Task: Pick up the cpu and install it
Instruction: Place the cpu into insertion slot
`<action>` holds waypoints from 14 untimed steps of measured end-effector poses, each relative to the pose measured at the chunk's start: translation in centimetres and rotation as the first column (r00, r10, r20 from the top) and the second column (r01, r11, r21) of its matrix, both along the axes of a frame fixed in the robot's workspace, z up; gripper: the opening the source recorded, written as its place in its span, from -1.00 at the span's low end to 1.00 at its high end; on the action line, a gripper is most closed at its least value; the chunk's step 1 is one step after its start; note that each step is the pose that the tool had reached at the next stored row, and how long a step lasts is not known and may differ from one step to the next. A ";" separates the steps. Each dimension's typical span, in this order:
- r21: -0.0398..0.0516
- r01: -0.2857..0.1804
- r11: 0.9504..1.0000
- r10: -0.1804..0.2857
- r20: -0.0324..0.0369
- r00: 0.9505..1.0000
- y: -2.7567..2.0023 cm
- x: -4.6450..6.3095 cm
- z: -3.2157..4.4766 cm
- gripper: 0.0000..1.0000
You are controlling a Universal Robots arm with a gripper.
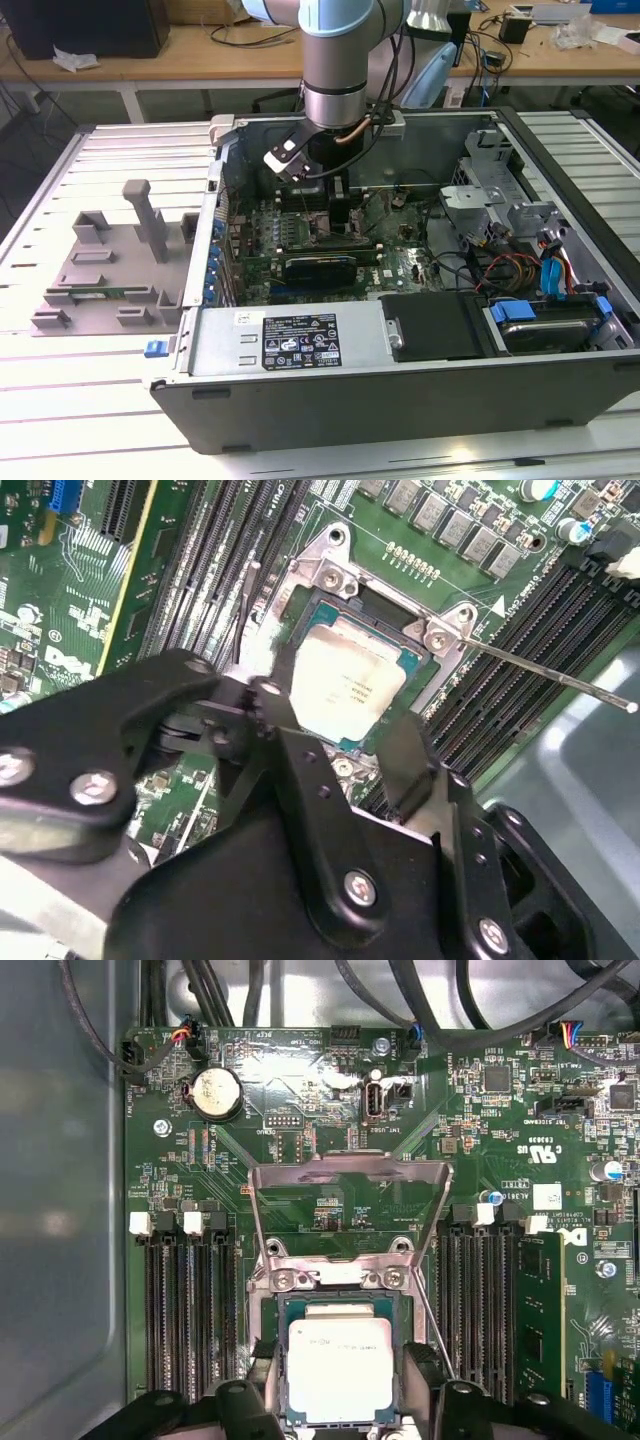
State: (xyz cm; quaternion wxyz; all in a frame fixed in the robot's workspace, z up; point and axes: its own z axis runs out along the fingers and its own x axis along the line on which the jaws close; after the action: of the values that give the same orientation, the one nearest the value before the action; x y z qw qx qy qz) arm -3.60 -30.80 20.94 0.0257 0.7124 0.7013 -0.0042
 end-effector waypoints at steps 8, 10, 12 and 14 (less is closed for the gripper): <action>0.000 0.000 1.000 0.000 0.000 1.000 0.00 0.0 0.00 -0.79; -0.001 0.000 1.000 0.000 0.000 1.000 0.00 0.0 0.06 -0.79; -0.001 0.000 1.000 0.000 0.000 1.000 0.00 0.0 0.50 -0.79; -0.001 0.000 1.000 0.000 0.000 1.000 0.01 0.0 1.35 -0.79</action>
State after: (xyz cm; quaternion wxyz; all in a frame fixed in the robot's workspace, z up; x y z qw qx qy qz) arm -3.60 -30.79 22.29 0.0259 0.7124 0.7013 -0.0044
